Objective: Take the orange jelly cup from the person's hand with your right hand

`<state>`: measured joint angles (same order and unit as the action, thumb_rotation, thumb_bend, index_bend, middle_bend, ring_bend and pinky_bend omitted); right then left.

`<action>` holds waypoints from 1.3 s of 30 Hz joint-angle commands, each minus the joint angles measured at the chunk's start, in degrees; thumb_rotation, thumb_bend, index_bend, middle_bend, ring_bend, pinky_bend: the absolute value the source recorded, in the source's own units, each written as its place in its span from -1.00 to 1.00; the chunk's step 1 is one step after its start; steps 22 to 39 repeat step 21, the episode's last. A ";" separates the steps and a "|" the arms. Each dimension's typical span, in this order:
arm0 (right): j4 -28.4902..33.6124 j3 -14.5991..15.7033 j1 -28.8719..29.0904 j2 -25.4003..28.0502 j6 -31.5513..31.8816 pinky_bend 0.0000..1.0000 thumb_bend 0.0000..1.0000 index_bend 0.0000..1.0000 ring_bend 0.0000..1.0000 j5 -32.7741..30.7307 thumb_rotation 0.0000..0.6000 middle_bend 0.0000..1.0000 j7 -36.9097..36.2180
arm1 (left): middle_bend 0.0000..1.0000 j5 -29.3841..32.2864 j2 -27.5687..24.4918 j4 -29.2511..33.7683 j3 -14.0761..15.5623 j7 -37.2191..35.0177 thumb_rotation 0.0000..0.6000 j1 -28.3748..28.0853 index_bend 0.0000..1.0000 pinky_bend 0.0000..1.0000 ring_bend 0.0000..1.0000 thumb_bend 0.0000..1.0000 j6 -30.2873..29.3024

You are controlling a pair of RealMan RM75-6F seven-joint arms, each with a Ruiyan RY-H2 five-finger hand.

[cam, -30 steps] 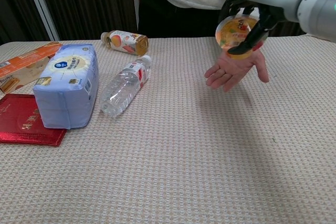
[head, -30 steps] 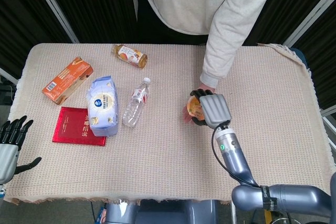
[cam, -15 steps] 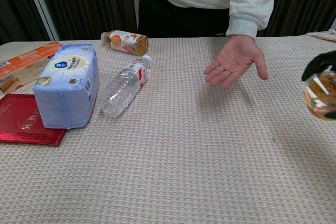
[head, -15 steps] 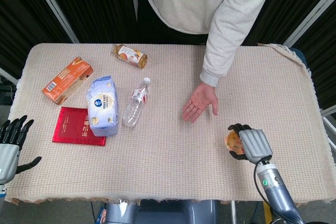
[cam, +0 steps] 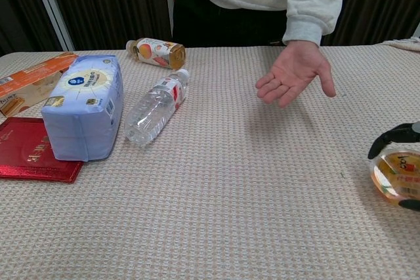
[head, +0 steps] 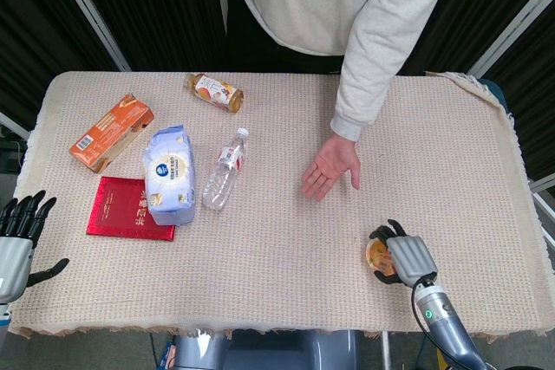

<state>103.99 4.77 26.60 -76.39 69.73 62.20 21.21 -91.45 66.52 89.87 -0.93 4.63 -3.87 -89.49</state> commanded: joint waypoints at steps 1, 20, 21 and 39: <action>0.47 -0.93 -0.62 0.58 0.88 -1.00 -0.76 -0.80 -1.00 1.47 1.00 -1.00 -0.91 | -1.00 0.01 -0.02 -0.04 -0.02 -0.12 1.00 0.00 -1.00 -1.00 -1.00 -0.84 -0.02; -17.26 0.72 -11.31 3.64 22.11 -1.00 -0.76 -0.80 -1.00 24.25 1.00 -1.00 -4.20 | -1.00 -0.78 -0.01 -0.42 -0.02 -0.63 1.00 0.23 -1.00 -1.00 -1.00 -0.84 -1.12; -17.23 0.53 -11.45 3.50 21.89 -1.00 -0.76 -0.80 -1.00 24.08 1.00 -1.00 -4.65 | -1.00 -0.89 0.00 -0.47 0.03 -0.59 1.00 0.26 -1.00 -1.00 -1.00 -0.83 -1.18; -17.23 0.53 -11.45 3.50 21.89 -1.00 -0.76 -0.80 -1.00 24.08 1.00 -1.00 -4.65 | -1.00 -0.89 0.00 -0.47 0.03 -0.59 1.00 0.26 -1.00 -1.00 -1.00 -0.83 -1.18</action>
